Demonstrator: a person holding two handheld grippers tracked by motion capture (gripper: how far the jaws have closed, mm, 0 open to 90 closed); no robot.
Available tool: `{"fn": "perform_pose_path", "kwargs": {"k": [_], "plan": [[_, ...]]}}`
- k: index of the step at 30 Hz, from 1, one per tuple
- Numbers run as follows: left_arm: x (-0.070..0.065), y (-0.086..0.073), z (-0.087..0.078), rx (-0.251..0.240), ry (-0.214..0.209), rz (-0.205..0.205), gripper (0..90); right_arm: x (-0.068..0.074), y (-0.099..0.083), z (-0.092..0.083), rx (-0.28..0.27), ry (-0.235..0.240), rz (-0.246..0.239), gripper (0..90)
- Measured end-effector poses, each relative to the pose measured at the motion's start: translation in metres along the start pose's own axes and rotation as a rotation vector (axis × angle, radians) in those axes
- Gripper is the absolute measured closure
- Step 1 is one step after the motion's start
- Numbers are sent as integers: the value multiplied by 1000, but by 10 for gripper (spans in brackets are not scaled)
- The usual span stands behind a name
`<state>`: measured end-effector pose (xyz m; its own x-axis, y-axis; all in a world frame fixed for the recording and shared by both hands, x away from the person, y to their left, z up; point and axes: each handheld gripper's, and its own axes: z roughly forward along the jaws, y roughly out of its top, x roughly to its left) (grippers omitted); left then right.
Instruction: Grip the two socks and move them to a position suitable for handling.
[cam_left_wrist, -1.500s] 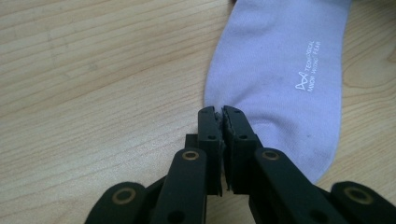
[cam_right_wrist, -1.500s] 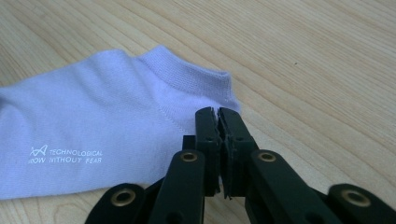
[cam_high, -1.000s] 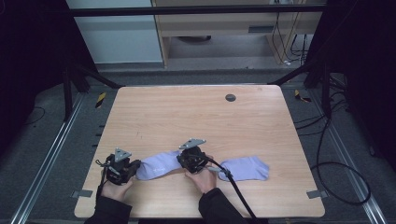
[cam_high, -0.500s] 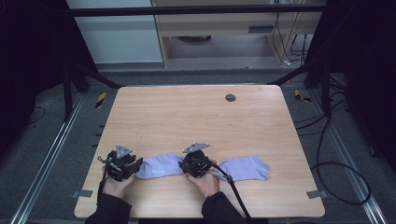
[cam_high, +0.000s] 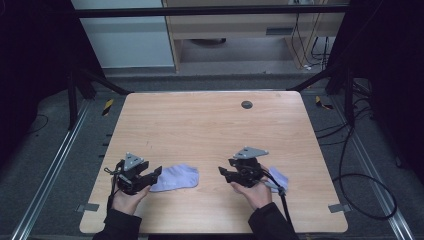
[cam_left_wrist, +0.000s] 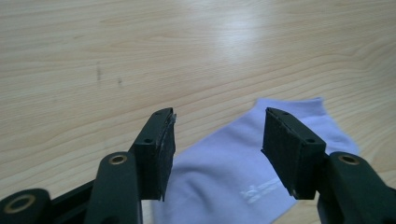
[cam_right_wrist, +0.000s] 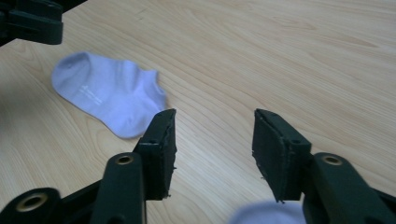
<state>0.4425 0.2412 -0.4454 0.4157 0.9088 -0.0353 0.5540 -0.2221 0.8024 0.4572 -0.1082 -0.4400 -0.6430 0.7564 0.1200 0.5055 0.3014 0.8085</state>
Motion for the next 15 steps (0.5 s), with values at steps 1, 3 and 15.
{"fn": "perform_pose_path", "kwargs": {"k": [1, 3, 15], "plan": [[-3, 1, 1, 1, -2, 6, 430, -5, -3, -7, -4, -7, 8, 479], [-11, 4, 3, 6, -17, 20, 425, -13, -8, -17, -9, -17, 22, 466], [-56, 18, 20, 2, -90, 81, 405, -55, -41, -62, -27, -104, 50, 447]]}}
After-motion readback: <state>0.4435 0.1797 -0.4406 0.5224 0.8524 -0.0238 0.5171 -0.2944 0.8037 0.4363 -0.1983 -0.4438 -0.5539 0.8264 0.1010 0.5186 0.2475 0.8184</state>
